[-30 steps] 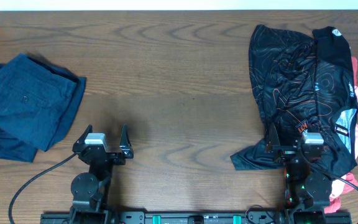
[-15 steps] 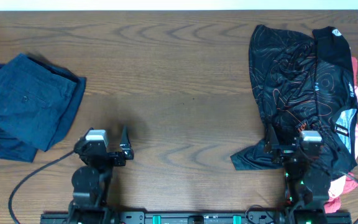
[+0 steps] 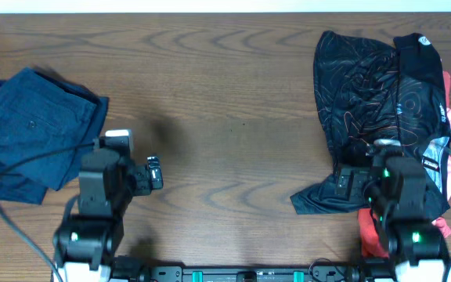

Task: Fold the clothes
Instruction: 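Reach the right gripper to the black jersey's lower edge and grasp it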

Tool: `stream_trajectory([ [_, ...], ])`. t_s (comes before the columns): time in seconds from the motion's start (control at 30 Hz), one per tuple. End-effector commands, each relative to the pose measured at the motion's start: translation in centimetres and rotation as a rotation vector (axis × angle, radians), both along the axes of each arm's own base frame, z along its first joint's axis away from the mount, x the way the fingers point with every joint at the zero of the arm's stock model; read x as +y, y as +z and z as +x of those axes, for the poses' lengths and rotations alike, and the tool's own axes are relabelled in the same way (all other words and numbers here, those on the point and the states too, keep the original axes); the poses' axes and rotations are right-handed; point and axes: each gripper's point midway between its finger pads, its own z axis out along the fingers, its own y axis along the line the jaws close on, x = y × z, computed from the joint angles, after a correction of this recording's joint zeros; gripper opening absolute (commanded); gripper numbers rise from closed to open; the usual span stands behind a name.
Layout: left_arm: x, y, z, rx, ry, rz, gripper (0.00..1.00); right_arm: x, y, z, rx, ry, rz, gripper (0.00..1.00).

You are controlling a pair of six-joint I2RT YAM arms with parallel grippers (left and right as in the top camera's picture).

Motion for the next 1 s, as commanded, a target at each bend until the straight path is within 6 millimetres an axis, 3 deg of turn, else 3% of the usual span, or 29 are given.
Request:
stream_trajectory([
  [0.0, -1.4, 0.1, 0.0, 0.072, -0.05, -0.064, 0.98, 0.1, -0.3, 0.4, 0.116, -0.047, 0.045, 0.99],
  [0.1, -3.8, -0.7, -0.6, 0.134, -0.139, -0.169, 0.98, 1.7, -2.5, -0.2, 0.246, -0.001, 0.119, 0.99],
  [0.2, -5.0, -1.1, -1.0, 0.171, -0.184, -0.227, 0.98, 1.8, -5.0, -1.8, 0.394, -0.004, 0.124, 0.99],
  [0.4, -5.2, -1.2, -1.0, 0.176, -0.19, -0.235, 0.98, 2.2, -7.4, -3.5, 0.524, -0.025, 0.121, 0.99],
  [0.97, -5.2, -1.3, -1.1, 0.182, -0.19, -0.235, 0.98, 5.4, -12.6, -3.8, 0.582, 0.044, 0.085, 0.93],
])
